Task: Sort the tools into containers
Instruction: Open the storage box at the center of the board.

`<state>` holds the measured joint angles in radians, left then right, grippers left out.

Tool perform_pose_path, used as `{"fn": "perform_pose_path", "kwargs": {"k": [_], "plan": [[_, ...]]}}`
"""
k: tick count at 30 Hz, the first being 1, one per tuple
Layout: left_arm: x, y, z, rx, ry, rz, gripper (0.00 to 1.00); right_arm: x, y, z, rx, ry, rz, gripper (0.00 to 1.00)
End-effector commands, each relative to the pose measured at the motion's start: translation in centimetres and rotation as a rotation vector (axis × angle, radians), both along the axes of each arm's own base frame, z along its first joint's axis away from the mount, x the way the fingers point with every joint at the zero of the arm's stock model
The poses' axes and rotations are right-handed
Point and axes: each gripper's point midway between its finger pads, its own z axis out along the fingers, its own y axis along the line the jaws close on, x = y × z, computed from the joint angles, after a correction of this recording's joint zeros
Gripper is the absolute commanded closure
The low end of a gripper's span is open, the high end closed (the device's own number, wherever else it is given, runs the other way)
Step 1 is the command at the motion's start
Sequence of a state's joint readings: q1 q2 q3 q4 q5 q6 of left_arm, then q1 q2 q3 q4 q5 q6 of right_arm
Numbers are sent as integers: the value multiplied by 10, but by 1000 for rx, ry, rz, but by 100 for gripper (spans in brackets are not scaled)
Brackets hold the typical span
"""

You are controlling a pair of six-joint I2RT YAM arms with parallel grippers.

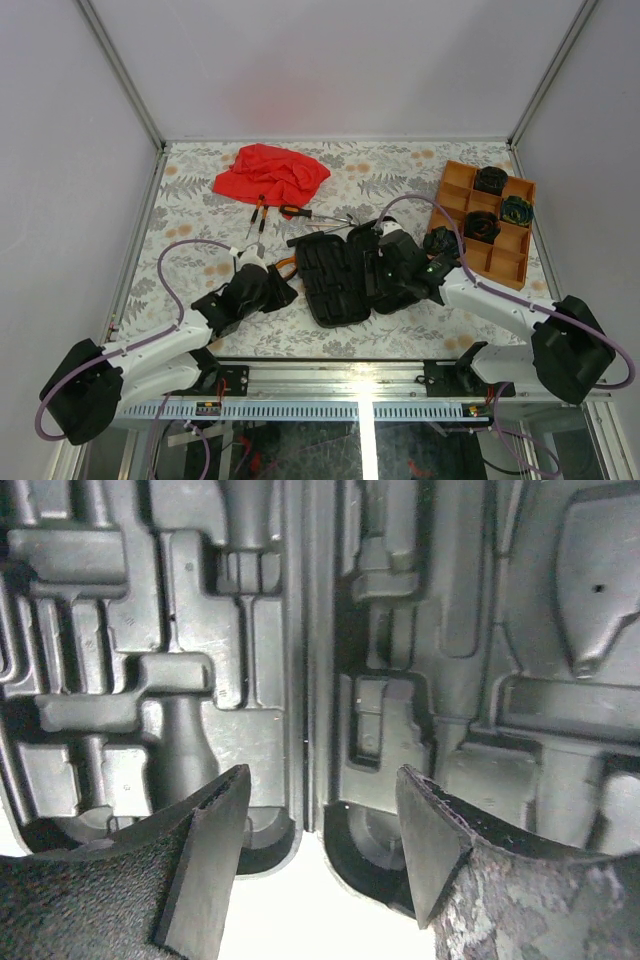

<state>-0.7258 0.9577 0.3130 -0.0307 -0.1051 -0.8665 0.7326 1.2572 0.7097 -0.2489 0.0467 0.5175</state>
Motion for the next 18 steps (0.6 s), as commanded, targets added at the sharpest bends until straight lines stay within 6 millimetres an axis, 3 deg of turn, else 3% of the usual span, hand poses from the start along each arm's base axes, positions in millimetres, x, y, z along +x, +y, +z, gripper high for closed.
{"fn": "perform_pose_path", "kwargs": {"k": [1,11,18], "plan": [[9,-3,11,-9,-21,12,63,-10,21,-6,77,33,108,34],[18,-2,25,-106,-27,41,43,-37,25,-25,129,162,133,44],[22,-11,26,-104,-24,8,37,-65,24,-30,166,237,103,48]]}}
